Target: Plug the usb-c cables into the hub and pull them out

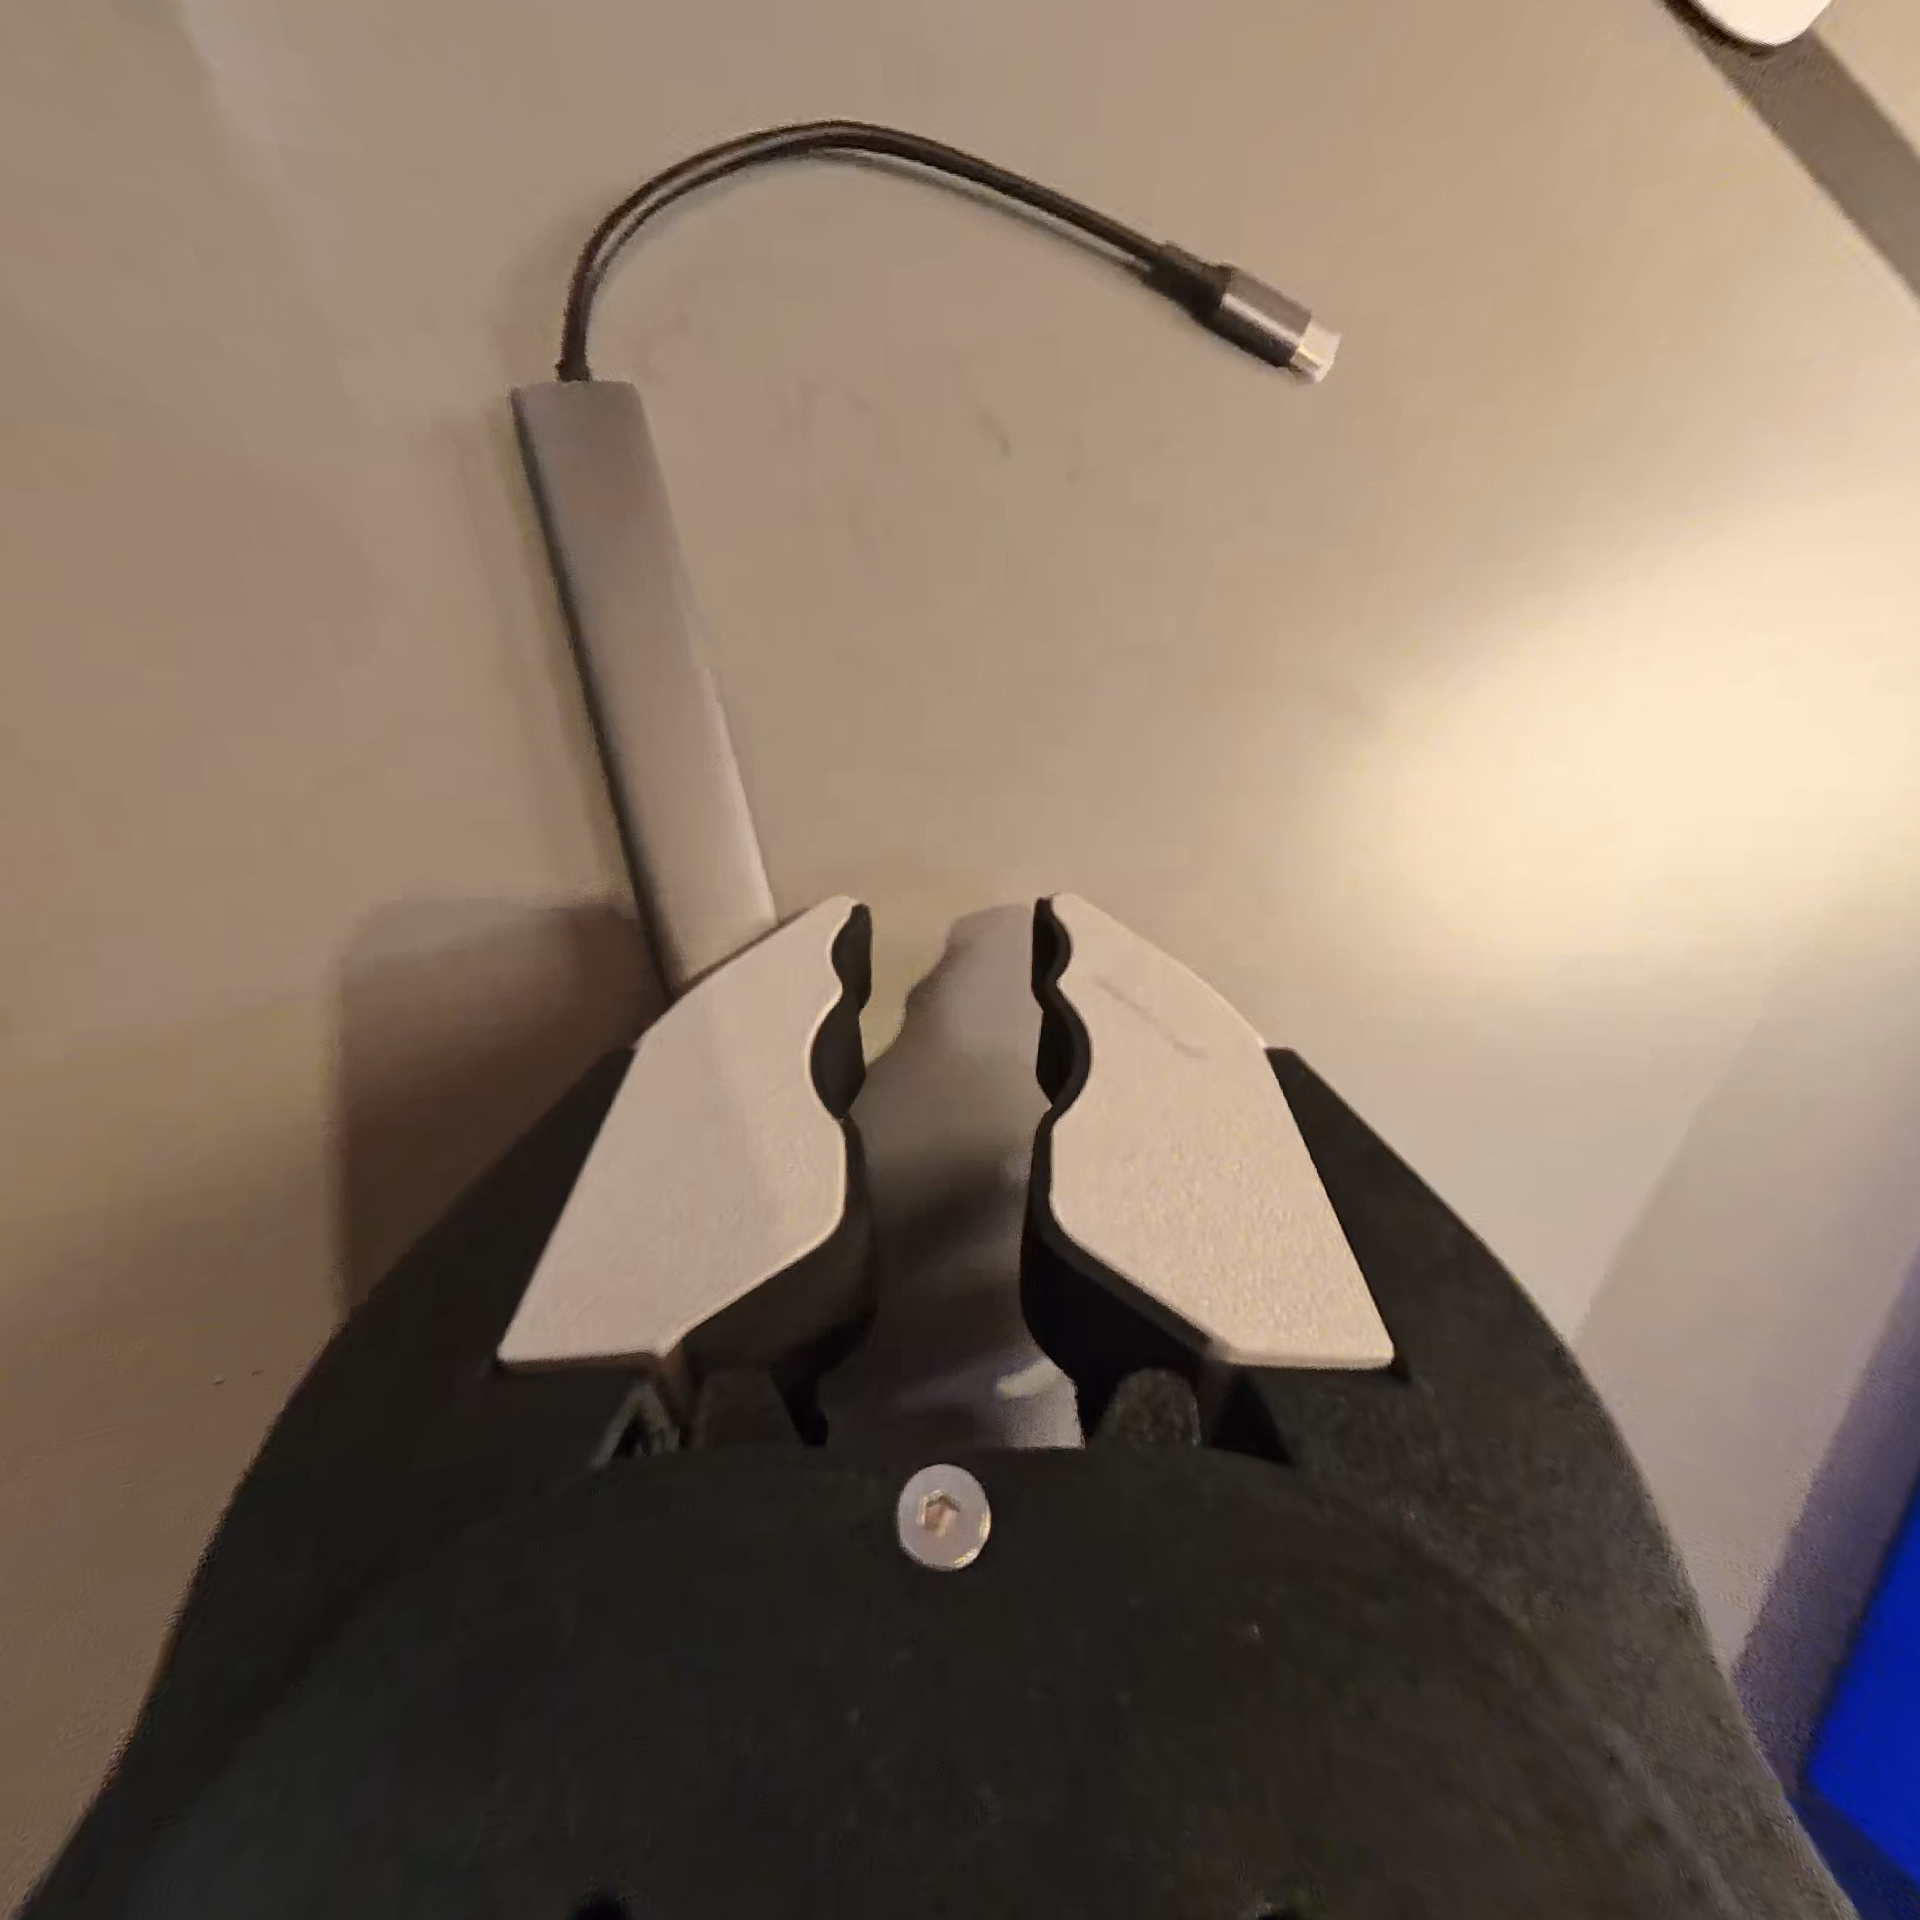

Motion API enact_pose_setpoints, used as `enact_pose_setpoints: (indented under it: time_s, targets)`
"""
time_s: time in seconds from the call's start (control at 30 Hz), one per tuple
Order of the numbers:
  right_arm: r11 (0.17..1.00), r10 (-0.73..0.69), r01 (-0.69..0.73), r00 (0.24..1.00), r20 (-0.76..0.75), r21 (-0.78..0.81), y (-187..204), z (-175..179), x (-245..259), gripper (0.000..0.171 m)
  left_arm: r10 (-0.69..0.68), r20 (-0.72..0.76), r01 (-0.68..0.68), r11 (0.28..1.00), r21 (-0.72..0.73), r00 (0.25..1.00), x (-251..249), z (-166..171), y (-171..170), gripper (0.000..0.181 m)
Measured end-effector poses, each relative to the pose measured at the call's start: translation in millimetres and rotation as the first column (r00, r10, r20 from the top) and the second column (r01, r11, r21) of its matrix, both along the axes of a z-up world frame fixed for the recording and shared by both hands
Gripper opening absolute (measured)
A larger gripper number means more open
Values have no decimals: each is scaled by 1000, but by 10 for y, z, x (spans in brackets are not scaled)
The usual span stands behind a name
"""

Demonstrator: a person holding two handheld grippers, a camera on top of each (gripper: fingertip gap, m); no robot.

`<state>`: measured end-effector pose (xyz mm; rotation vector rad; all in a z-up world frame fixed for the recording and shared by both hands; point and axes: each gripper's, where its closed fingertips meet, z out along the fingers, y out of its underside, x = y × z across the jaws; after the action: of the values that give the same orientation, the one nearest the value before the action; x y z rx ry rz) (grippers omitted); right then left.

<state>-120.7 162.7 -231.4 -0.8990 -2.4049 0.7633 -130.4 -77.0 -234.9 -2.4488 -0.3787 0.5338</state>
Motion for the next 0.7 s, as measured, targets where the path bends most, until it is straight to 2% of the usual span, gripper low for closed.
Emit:
enact_pose_setpoints:
  time_s: [0.03,0.23,0.43,0.57,0.7]
  targets:
    - [1000,12,-12,1000,0,6,-45,0,46,30,3,-2,-3,1000,8,1000,-5,0,2,9]
    - [981,192,-192,981,6,16,-636,1,292,31,17,-56,-17,1000,-4,998,-32,26,-18,9]
    - [915,395,-388,917,-51,110,-1173,29,353,35,45,-162,-40,999,36,986,-21,240,-100,8]
    - [789,570,-512,816,-93,338,-1252,76,245,41,61,-229,-55,998,32,972,48,333,-211,8]
    - [601,743,-667,669,1,440,-1327,98,170,56,57,-302,-63,998,-8,952,132,319,-264,8]
